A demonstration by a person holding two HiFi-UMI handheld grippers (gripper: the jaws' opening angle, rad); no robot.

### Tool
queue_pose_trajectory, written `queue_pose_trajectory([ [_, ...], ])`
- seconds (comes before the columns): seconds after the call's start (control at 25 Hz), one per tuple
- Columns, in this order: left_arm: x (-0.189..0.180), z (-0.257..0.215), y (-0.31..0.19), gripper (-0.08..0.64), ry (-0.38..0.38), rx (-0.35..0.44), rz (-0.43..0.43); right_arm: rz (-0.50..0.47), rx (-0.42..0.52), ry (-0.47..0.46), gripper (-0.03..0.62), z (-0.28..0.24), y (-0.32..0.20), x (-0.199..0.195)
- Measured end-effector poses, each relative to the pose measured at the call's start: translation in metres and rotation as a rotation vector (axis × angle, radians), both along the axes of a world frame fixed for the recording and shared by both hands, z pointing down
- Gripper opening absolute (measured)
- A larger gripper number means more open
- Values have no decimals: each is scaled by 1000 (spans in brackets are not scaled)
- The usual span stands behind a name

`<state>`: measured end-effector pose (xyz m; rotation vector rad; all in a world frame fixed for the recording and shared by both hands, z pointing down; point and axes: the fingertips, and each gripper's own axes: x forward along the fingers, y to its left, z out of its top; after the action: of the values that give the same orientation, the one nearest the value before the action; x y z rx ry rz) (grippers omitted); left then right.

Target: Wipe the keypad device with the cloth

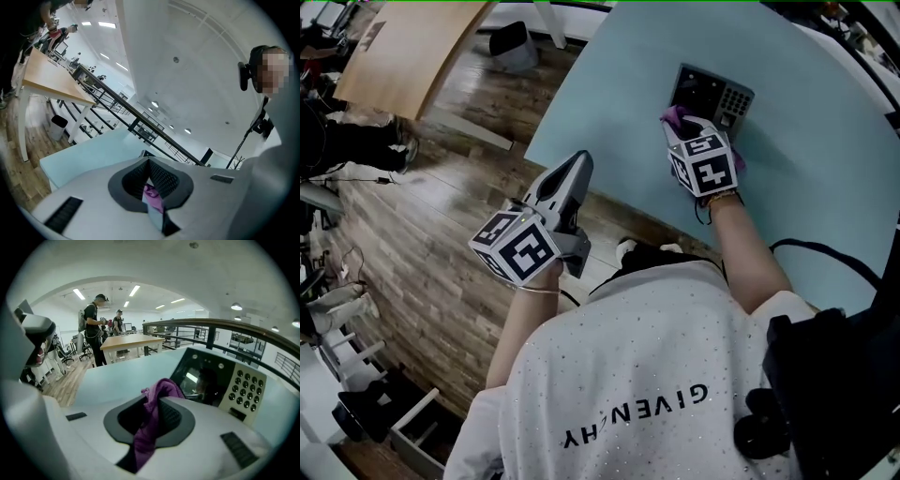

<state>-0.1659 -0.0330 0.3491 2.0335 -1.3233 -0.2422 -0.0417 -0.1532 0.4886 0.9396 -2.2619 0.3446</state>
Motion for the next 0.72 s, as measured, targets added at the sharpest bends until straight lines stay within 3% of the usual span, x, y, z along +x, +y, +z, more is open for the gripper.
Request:
queue_pose_trajectory([
  [0.2,32,8,-9,2,16,-16,-4,-13,-18,-1,46,3,1,34],
  [0.48,119,18,-19,2,6,-39,106,10,-27,-44,46,-1,8,104],
  [0.72,169,15,-27,2,-4,-32,128,35,-44,-57,49,5,10,157],
])
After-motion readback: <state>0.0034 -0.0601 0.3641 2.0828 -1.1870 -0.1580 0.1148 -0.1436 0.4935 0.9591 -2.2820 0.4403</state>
